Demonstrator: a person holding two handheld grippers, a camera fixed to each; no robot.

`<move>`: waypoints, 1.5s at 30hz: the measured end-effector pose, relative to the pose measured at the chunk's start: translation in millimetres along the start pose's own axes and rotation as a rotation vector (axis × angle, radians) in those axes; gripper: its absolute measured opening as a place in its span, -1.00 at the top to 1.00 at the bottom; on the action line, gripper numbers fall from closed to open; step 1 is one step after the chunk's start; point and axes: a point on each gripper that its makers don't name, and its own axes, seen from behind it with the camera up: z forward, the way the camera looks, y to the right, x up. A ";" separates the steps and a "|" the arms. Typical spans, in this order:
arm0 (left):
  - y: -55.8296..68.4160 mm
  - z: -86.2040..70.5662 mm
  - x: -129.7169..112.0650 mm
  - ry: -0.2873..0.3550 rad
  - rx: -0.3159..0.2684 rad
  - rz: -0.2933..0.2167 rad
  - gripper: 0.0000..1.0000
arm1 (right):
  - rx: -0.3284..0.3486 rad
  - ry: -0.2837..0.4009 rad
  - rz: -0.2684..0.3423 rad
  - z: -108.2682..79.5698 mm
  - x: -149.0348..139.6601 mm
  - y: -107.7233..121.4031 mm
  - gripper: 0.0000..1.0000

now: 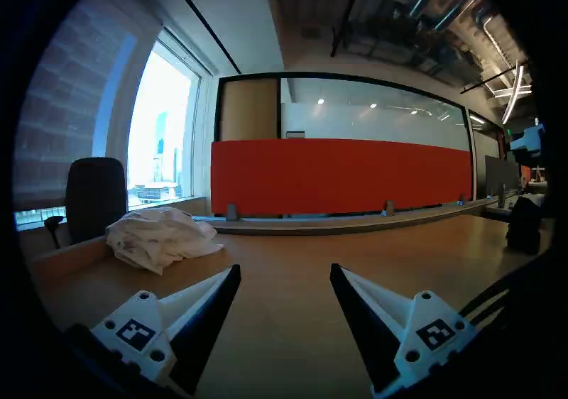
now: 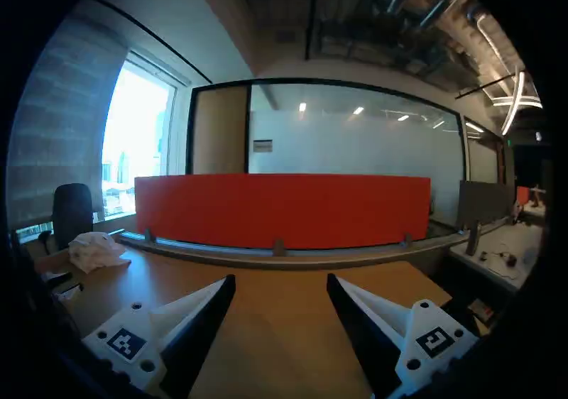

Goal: Fold towel

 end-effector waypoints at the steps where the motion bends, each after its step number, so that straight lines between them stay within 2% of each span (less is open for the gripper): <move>1: -0.2 0.0 0.0 0.000 0.000 0.000 -0.86 | 0.000 0.000 0.000 -0.1 -0.2 0.2 -0.98; 12: 0.0 -0.8 0.4 -0.001 -0.008 0.000 -0.86 | -0.009 0.013 -0.001 2.4 -0.9 8.2 -0.99; 20: 0.2 -0.8 0.2 -0.002 -0.008 0.001 -0.89 | -0.026 0.028 -0.014 10.6 -4.1 18.3 -0.98; 26: 0.7 -1.0 0.1 -0.002 -0.007 0.002 -0.89 | -0.025 0.057 0.007 16.2 -11.5 21.8 -0.98; 35: 0.6 -1.3 0.1 -0.002 -0.007 0.001 -0.89 | -0.042 0.089 0.048 13.5 -35.4 37.3 -0.98; 45: 0.6 -1.1 0.3 -0.002 -0.007 0.002 -0.89 | -0.057 0.072 0.073 6.0 -73.9 51.5 -0.98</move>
